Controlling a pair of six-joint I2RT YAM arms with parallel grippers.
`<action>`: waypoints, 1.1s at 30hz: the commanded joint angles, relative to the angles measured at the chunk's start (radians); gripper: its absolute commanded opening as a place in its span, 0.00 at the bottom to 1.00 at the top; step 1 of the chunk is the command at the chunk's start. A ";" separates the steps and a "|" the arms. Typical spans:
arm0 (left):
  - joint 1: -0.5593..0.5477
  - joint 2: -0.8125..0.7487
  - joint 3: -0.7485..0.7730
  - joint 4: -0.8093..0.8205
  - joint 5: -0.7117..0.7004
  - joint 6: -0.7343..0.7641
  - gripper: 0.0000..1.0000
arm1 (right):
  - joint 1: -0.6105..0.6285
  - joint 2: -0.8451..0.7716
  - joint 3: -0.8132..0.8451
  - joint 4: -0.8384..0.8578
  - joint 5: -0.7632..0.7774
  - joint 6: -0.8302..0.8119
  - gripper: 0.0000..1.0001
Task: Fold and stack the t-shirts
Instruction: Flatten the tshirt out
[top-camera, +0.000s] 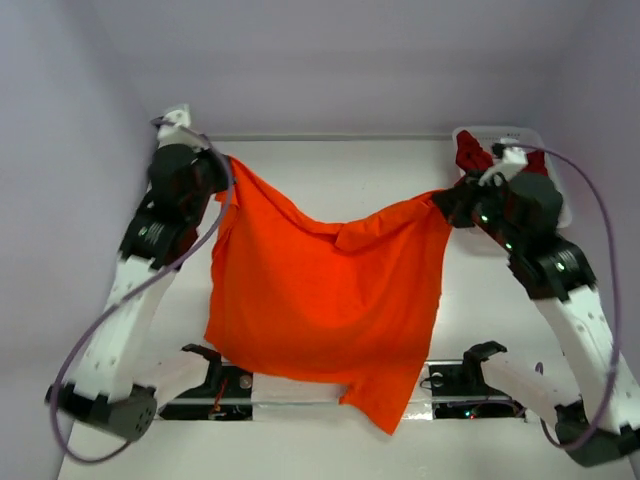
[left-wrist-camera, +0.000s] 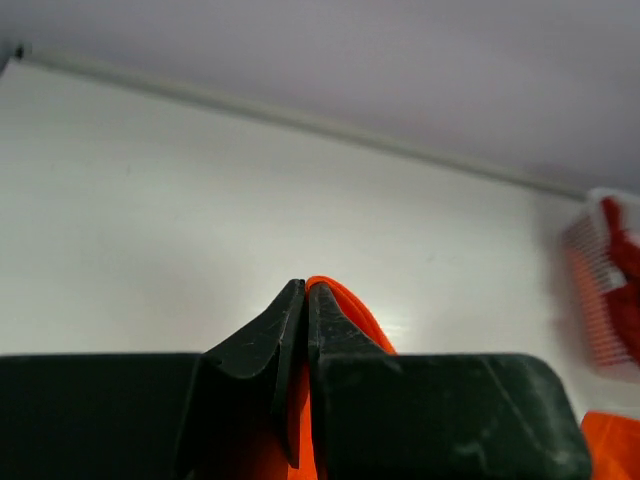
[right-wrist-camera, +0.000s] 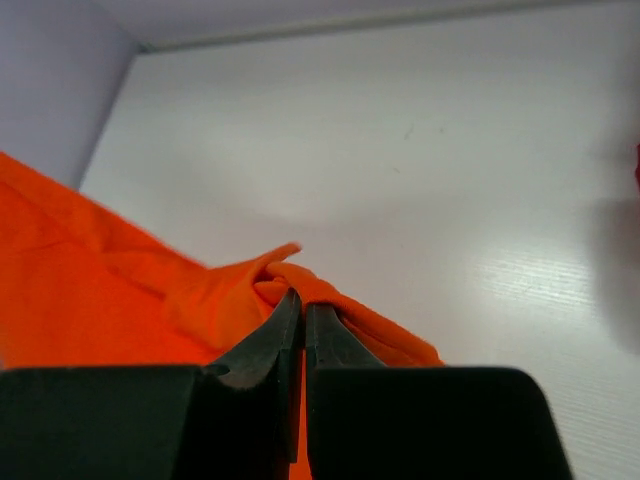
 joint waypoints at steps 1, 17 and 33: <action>0.021 0.119 0.037 0.073 -0.097 0.004 0.00 | 0.008 0.104 -0.009 0.209 0.023 0.017 0.00; 0.087 0.519 0.086 0.165 -0.168 -0.096 0.00 | 0.008 0.575 0.126 0.309 -0.018 0.089 0.00; 0.228 0.698 0.092 0.117 -0.240 -0.203 0.00 | -0.084 0.817 0.228 0.334 -0.003 0.123 0.00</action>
